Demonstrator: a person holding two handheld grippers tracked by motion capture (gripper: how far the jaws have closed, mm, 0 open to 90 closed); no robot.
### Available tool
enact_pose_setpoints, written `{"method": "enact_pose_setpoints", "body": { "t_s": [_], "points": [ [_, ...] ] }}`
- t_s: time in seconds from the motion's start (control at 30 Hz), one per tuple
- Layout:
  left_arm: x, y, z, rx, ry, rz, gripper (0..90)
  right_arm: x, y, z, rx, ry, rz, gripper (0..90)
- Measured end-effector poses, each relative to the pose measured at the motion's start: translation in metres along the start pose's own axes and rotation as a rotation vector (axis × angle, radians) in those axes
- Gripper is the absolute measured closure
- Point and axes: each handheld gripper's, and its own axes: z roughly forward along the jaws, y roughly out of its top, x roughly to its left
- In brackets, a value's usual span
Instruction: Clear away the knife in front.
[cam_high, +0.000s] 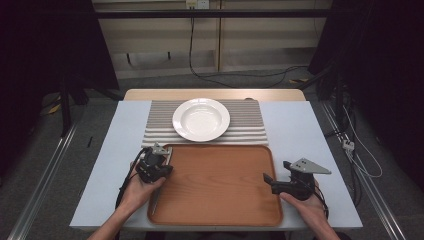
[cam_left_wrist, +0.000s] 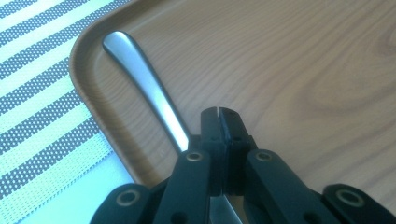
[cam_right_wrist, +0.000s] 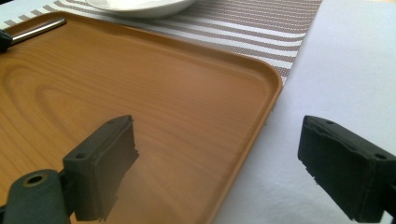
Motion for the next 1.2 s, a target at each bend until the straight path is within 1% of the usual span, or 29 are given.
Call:
{"method": "enact_pose_setpoints", "body": {
  "t_s": [0.07, 0.13, 0.23, 0.33, 0.37, 0.43, 0.47, 0.53, 0.57, 0.6, 0.63, 0.67, 0.73, 0.83, 0.9, 0.97, 1.0, 1.03, 1.1, 1.13, 1.2],
  "points": [
    [0.000, -0.001, -0.001, 0.000, 0.006, 0.000, 89.9, 0.000, 0.000, 0.000, 0.002, 0.000, -0.002, 10.9],
    [0.000, -0.002, -0.001, -0.007, 0.002, -0.013, 89.9, 0.000, 0.000, -0.001, 0.000, 0.000, -0.002, 10.9],
    [0.000, -0.003, -0.001, -0.008, 0.003, -0.011, 89.8, 0.001, 0.000, -0.001, -0.002, -0.003, -0.002, 10.9],
    [0.000, -0.004, -0.002, -0.011, 0.001, -0.018, 89.4, 0.001, 0.000, -0.002, -0.004, -0.004, -0.005, 10.9],
    [0.000, -0.004, -0.002, -0.020, -0.002, -0.030, 88.3, 0.001, 0.000, -0.002, -0.006, -0.003, -0.007, 10.9],
    [-0.001, -0.004, -0.002, -0.015, -0.004, -0.020, 86.2, 0.001, 0.000, -0.002, -0.006, -0.004, -0.003, 10.9],
    [-0.002, -0.004, -0.002, -0.019, -0.006, -0.024, 85.0, 0.000, 0.000, -0.002, -0.006, -0.005, -0.003, 10.9],
    [-0.002, -0.004, -0.002, -0.028, -0.006, -0.018, 81.2, 0.001, 0.000, -0.003, -0.007, -0.006, -0.004, 10.9],
    [-0.002, -0.004, -0.003, -0.033, 0.002, -0.004, 77.8, 0.001, 0.000, -0.003, -0.008, -0.005, -0.006, 10.9],
    [-0.003, -0.004, -0.003, -0.043, 0.003, -0.007, 74.9, 0.001, 0.000, -0.003, -0.006, -0.004, -0.004, 10.9],
    [-0.002, -0.003, -0.004, -0.054, -0.004, -0.006, 71.6, 0.001, 0.000, -0.003, -0.008, -0.003, -0.004, 10.9],
    [-0.002, -0.003, -0.005, -0.070, -0.010, -0.016, 67.9, 0.001, 0.000, -0.003, -0.008, -0.003, -0.005, 10.9],
    [-0.002, -0.002, -0.007, -0.094, -0.012, -0.023, 58.5, 0.000, 0.000, -0.003, -0.010, -0.003, -0.006, 10.9],
    [-0.002, -0.002, -0.009, -0.137, 0.016, -0.025, 40.6, 0.000, 0.000, -0.003, -0.011, -0.004, -0.001, 10.9],
    [-0.002, -0.001, -0.011, -0.158, 0.016, -0.028, 29.3, 0.000, 0.000, -0.003, -0.011, -0.003, -0.002, 10.9],
    [-0.003, 0.001, -0.014, -0.178, 0.006, -0.035, 18.8, 0.000, 0.000, -0.003, -0.011, -0.003, -0.002, 10.9],
    [-0.003, 0.003, -0.016, -0.187, 0.011, -0.043, 14.9, 0.001, -0.001, -0.004, -0.010, -0.002, -0.001, 10.9],
    [-0.003, 0.004, -0.019, -0.196, 0.015, -0.038, 11.6, 0.001, -0.001, -0.004, -0.010, -0.002, -0.001, 10.9],
    [-0.005, 0.005, -0.024, -0.217, -0.001, -0.036, 7.4, 0.000, -0.001, -0.004, -0.009, -0.004, 0.002, 10.9],
    [-0.005, 0.006, -0.029, -0.226, -0.007, -0.022, 6.9, 0.000, -0.001, -0.004, -0.009, -0.004, 0.001, 10.9],
    [-0.005, 0.006, -0.037, -0.274, -0.020, -0.024, 6.9, 0.000, -0.001, -0.004, -0.008, -0.004, 0.001, 10.9]
  ]
}}
